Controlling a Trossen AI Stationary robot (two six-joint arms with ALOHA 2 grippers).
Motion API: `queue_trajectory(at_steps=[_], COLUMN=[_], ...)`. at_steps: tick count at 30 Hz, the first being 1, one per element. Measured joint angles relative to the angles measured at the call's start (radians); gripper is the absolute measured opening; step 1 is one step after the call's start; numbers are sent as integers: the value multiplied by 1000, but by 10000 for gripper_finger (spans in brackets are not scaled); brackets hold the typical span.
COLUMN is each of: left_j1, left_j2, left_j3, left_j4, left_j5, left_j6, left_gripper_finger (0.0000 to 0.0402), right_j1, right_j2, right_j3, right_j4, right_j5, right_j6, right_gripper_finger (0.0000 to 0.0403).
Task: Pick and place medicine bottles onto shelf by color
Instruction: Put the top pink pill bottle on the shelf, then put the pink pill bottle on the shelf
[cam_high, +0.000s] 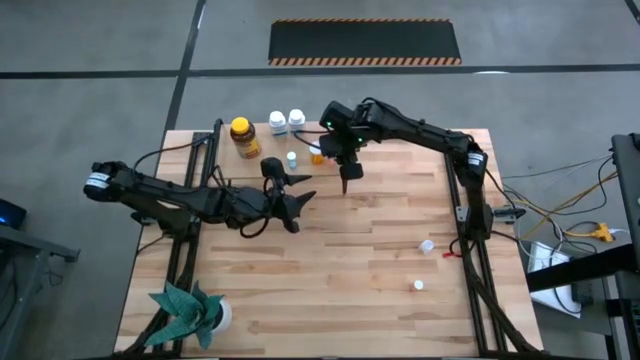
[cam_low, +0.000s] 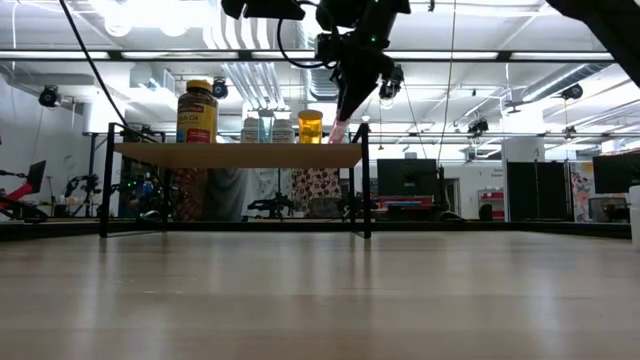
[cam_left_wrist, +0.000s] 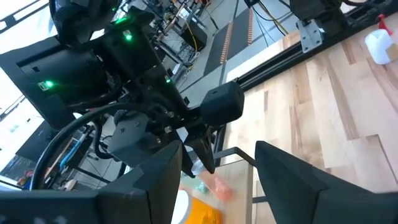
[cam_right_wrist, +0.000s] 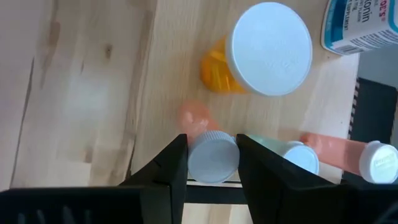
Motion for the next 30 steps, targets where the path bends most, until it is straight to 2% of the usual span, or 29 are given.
queue_trajectory(at_steps=[11,18,22,24,26,28,30], left_j1=[0,0,-4,-11,-20,-31,-44], left_j2=[0,0,0,0,10,23,40], left_j3=[0,0,0,0,0,0,0], left_j4=[2,4,4,1,3,0,5], left_j5=[0,0,0,4,33,89,159], left_j6=[0,0,-44,-96,-149,-185,-220], left_gripper_finger=[187,187,187,187,187,187,187], right_j1=[0,1,6,12,25,49,91], right_j2=[-10,-10,-24,-44,-76,-122,-181], right_j3=[4,30,90,111,111,78,23], right_j4=[27,13,-70,-135,-186,-202,-197], right_j5=[-4,-4,-17,-81,-189,-293,-347], right_j6=[15,22,93,148,207,265,322], right_gripper_finger=[186,193,194,193,190,186,182])
